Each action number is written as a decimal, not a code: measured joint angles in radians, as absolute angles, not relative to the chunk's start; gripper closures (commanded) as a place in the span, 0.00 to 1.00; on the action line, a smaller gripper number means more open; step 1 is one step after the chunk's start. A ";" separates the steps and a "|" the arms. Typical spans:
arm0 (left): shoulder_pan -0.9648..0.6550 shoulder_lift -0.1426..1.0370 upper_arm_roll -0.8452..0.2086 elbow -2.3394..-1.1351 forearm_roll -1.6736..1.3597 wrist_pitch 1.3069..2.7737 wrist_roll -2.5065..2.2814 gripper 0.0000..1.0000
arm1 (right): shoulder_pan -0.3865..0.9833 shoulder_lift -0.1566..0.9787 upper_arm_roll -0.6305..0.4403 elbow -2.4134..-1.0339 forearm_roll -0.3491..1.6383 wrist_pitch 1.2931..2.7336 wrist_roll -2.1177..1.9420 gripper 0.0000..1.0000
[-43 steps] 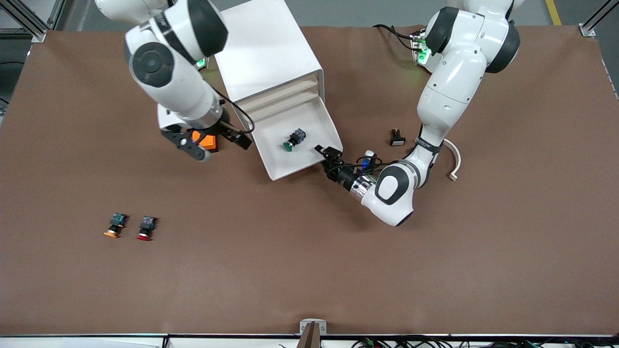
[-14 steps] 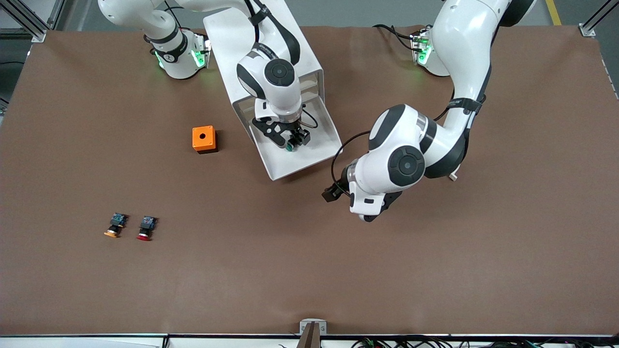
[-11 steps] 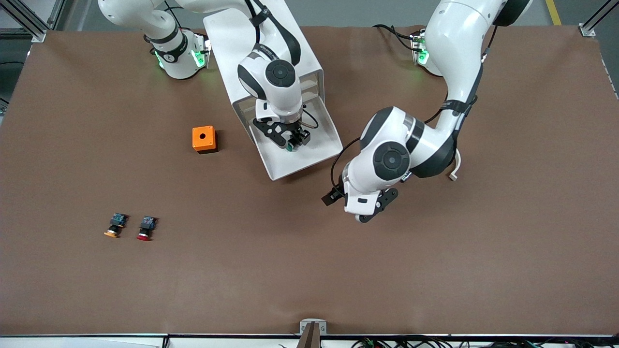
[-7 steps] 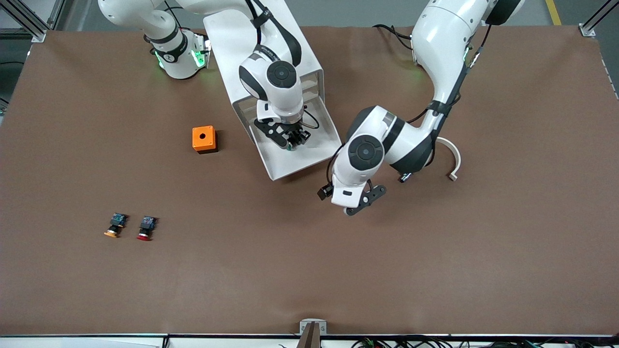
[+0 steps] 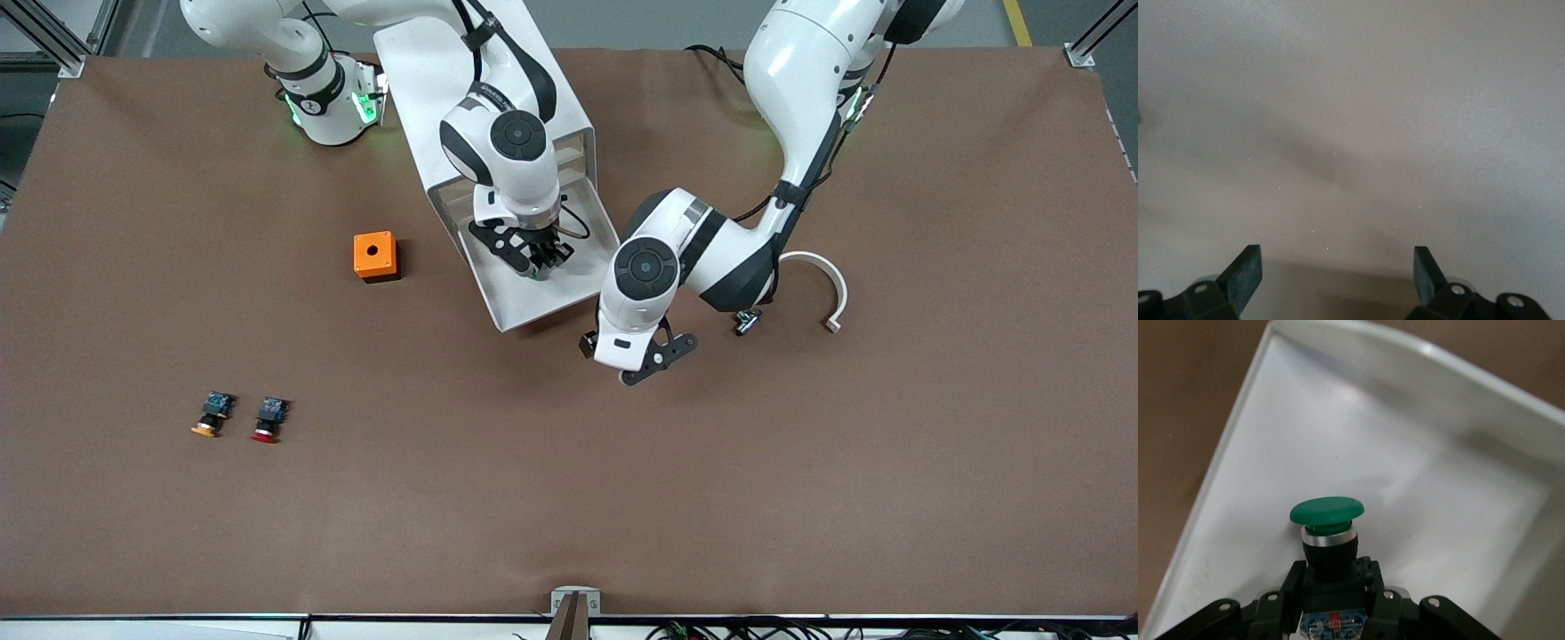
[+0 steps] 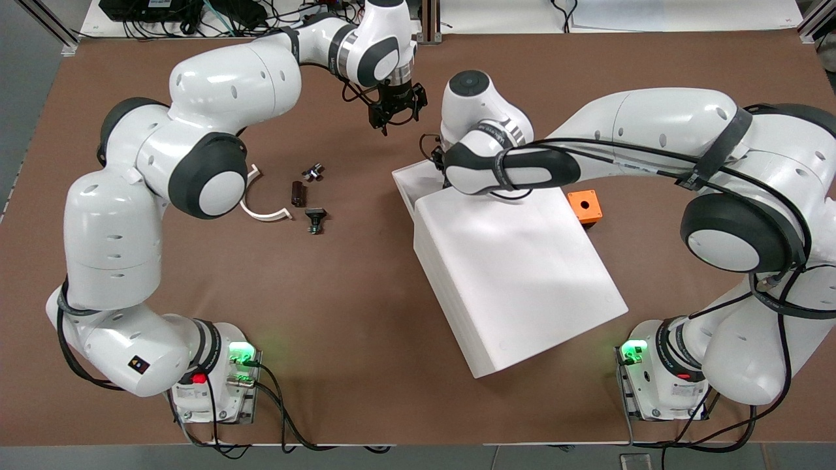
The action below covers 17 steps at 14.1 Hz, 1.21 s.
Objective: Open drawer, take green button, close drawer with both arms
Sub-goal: 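Lift the green button out with the right gripper while the left gripper pushes the drawer, then lower the green button beside the red button while the left gripper pushes the drawer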
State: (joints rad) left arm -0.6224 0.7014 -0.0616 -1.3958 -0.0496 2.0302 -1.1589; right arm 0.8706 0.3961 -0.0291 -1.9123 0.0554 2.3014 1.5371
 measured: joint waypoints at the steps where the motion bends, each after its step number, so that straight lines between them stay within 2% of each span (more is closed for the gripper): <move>1: -0.622 0.701 -0.062 -1.397 -0.049 2.030 -1.159 0.00 | 0.852 0.396 -0.032 -1.872 0.054 2.242 1.509 1.00; 4: -0.623 0.701 -0.062 -1.402 -0.049 2.030 -1.158 0.00 | 0.754 0.396 -0.038 -1.747 0.054 2.058 1.339 1.00; 6: -0.624 0.701 -0.062 -1.404 -0.047 2.031 -1.158 0.00 | 0.672 0.396 -0.041 -1.708 0.054 2.012 1.180 1.00; 13: -0.656 0.739 -0.063 -1.420 0.017 2.181 -1.157 0.00 | 0.415 0.419 -0.045 -1.716 0.054 2.047 0.687 1.00; 17: -0.684 0.767 -0.064 -1.421 0.020 2.194 -1.157 0.00 | 0.328 0.470 -0.045 -1.789 0.054 2.199 0.520 1.00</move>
State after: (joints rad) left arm -0.6840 0.7669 -0.0641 -1.4207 0.0199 2.1941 -1.1571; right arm 0.3282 0.4699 -0.0450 -1.7888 0.0538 2.1992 0.5203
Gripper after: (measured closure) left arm 0.000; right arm 0.590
